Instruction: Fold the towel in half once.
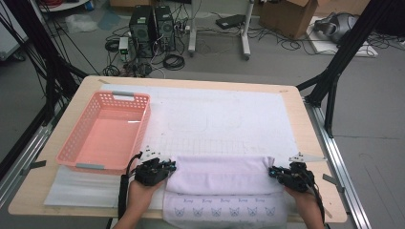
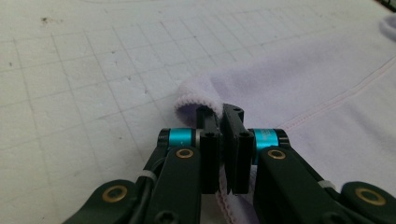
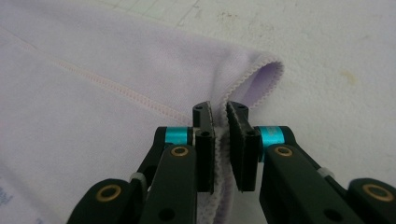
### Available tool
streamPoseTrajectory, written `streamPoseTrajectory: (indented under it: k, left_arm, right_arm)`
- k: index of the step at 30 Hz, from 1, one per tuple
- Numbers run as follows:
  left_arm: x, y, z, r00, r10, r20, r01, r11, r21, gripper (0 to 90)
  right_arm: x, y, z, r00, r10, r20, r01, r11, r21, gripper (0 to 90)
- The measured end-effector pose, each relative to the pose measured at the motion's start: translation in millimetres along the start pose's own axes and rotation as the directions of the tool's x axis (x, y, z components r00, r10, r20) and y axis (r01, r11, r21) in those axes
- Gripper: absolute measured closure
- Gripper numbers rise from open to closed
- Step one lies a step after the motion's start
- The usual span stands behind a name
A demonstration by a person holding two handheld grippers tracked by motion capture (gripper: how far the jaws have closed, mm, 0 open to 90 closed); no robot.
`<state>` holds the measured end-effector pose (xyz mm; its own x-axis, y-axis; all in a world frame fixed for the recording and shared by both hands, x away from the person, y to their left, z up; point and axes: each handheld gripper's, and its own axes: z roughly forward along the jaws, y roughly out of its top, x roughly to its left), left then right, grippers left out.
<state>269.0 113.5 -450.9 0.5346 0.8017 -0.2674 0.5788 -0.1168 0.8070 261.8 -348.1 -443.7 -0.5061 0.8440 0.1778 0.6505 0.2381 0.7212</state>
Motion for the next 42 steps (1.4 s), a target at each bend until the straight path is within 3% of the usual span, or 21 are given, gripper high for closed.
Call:
streamPoseTrajectory:
  k: [6, 10, 15, 18, 23, 25, 30, 42]
  left_arm:
    - [1.5, 13.7, -5.3, 0.9999, -0.005, 0.009, 0.005, 0.999, -0.045, 85.5]
    - [5.2, 27.3, 0.9, 0.9999, -0.01, 0.01, 0.011, 0.998, -0.063, 85.6]
    - [11.5, 47.4, 12.4, 0.9998, -0.019, -0.005, 0.019, 0.9972, -0.073, 85.6]
    - [16.6, 64.1, 17.8, 0.9994, -0.002, -0.035, 0.0, 0.9975, -0.07, 85.6]
    - [33.4, 89.6, 32.0, 0.9971, -0.032, -0.069, 0.026, 0.9962, -0.083, 85.6]
    - [40.5, 95.9, 39.1, 0.9956, -0.049, -0.079, 0.042, 0.9951, -0.09, 85.5]
    - [51.9, 111.9, 56.4, 0.9926, -0.046, -0.112, 0.036, 0.9958, -0.083, 85.5]
    - [72.0, 143.9, 78.7, 0.9873, -0.06, -0.147, 0.041, 0.9914, -0.124, 85.5]
  right_arm:
    - [1.9, 3.0, -5.6, 0.9995, -0.021, 0.023, 0.022, 0.998, -0.063, 82.5]
    - [0.3, 7.2, -10.8, 0.9986, -0.034, 0.039, 0.038, 0.993, -0.108, 82.7]
    - [-7.1, 16.8, -12.5, 0.9983, -0.002, 0.058, 0.011, 0.986, -0.165, 82.9]
    - [-10.8, 28.4, -6.6, 0.9965, -0.012, 0.083, 0.026, 0.985, -0.173, 82.8]
    - [-20.2, 56.4, 8.5, 0.9937, -0.018, 0.111, 0.038, 0.982, -0.183, 82.8]
    - [-24.3, 68.4, 14.1, 0.9924, -0.021, 0.122, 0.042, 0.984, -0.175, 82.7]
    - [-34.9, 91.1, 26.5, 0.9908, 0.002, 0.135, 0.022, 0.984, -0.174, 82.7]
    - [-54.8, 125.5, 55.0, 0.9822, 0.034, 0.185, -0.001, 0.984, -0.176, 82.7]
